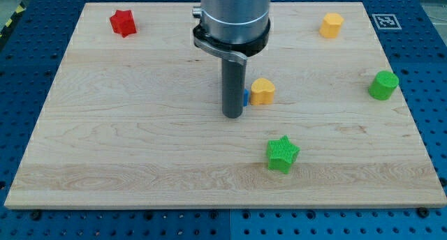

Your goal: Push green star into yellow heart

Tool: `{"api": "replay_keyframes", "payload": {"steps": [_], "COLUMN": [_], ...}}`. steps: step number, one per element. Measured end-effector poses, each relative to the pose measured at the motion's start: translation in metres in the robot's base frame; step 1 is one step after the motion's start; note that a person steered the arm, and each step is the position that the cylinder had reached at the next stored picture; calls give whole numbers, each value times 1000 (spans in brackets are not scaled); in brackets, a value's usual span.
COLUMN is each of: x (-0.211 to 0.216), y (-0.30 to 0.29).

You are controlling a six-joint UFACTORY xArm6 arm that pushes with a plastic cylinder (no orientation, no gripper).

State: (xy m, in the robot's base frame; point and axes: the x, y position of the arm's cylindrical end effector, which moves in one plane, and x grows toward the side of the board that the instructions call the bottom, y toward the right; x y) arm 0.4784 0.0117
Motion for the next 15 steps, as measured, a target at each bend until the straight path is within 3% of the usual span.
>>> {"api": "replay_keyframes", "payload": {"steps": [2, 3, 4, 5, 6, 7, 8, 11, 13, 14, 15], "x": [107, 137, 119, 79, 81, 138, 140, 64, 140, 125, 82], "y": [5, 51, 105, 118, 120, 132, 123, 87, 94, 69, 64]}}
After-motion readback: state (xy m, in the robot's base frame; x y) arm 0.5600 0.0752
